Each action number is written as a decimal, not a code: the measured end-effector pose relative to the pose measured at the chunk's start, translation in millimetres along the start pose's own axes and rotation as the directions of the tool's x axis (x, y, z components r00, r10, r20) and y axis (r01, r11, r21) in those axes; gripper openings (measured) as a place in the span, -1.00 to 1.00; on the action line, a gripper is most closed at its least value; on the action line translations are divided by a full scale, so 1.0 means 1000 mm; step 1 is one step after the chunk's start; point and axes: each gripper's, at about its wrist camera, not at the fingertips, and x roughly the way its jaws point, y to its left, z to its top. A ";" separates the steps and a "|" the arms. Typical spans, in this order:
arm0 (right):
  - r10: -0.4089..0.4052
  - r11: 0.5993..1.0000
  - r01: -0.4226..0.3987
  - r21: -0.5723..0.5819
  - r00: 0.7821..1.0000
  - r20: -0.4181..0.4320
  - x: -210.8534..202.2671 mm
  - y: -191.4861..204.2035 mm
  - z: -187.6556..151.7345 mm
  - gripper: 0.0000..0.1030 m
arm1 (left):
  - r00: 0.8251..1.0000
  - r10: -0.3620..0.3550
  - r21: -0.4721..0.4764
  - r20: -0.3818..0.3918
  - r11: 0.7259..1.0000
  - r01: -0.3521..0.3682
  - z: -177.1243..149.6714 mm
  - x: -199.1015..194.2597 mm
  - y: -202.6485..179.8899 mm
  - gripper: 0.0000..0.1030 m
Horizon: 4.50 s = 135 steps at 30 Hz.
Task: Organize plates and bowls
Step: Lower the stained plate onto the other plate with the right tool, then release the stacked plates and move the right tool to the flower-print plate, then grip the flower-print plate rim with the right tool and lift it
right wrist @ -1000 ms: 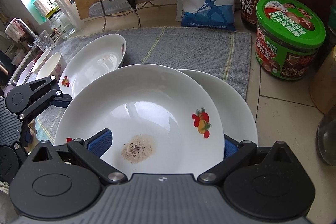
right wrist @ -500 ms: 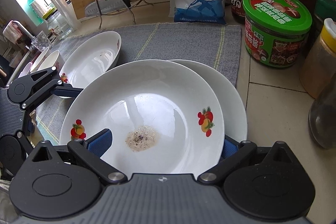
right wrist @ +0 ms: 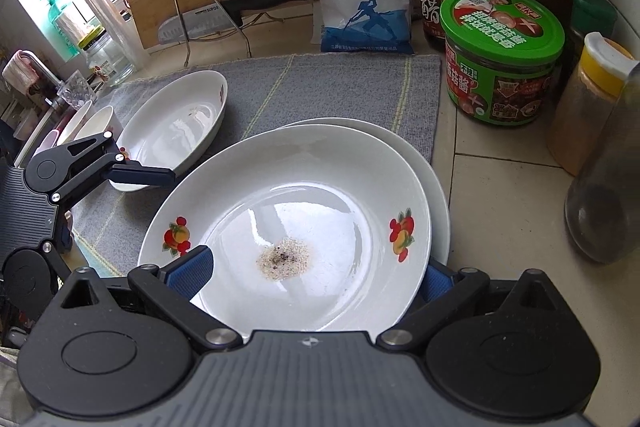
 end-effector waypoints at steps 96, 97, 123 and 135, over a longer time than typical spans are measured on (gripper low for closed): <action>-0.278 0.891 0.311 -0.330 0.950 0.145 0.042 0.201 0.021 1.00 | 0.943 0.317 -0.477 -0.103 0.816 -0.327 -0.096 -0.043 0.066 1.00; -0.262 0.892 0.295 -0.342 0.955 0.142 0.045 0.197 0.026 1.00 | 0.941 0.322 -0.479 -0.101 0.814 -0.330 -0.096 -0.042 0.066 1.00; 0.067 0.860 -0.147 -0.488 0.982 -0.179 0.163 0.127 0.146 1.00 | 0.900 0.425 -0.546 -0.097 0.733 -0.405 -0.092 -0.034 0.061 1.00; 0.209 0.826 -0.316 -0.468 0.941 -0.266 0.185 0.129 0.164 0.97 | 0.895 0.433 -0.552 -0.105 0.724 -0.414 -0.090 -0.031 0.061 1.00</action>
